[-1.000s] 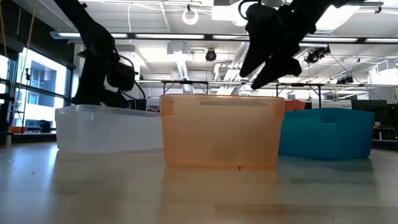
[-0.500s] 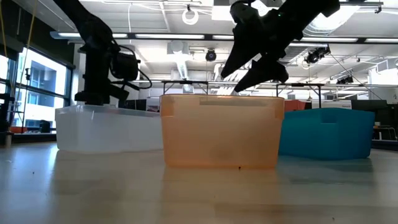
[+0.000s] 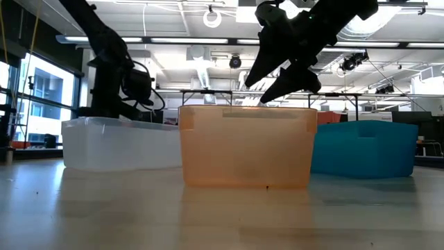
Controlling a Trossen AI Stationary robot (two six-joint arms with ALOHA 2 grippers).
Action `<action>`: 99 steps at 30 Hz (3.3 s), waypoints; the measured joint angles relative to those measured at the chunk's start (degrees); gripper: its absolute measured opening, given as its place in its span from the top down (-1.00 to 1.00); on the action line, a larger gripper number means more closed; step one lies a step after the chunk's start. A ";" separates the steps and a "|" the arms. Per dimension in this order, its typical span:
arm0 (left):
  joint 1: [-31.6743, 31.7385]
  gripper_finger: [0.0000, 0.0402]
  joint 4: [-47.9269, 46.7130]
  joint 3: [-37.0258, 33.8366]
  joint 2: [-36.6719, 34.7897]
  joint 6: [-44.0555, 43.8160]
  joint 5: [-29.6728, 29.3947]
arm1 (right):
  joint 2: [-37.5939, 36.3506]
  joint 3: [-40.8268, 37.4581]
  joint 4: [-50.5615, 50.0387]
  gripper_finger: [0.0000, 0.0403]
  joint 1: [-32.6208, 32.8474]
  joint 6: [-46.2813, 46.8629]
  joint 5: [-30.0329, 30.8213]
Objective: Sort Halloween decoration
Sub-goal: Put the black spider toy into the orange bin
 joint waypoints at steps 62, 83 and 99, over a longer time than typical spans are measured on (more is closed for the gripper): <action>-3.80 1.00 1.64 5.16 -41.65 -29.61 22.68 | -2.91 10.20 -0.08 -0.23 -1.54 -20.15 5.81; -38.06 1.00 33.82 5.16 -41.61 -40.20 11.92 | -3.82 30.39 -11.30 -0.23 -3.96 -27.19 -8.20; -48.15 1.00 39.71 5.72 -32.88 -46.78 0.34 | -11.78 26.73 -15.65 -0.23 -3.69 -32.25 -10.54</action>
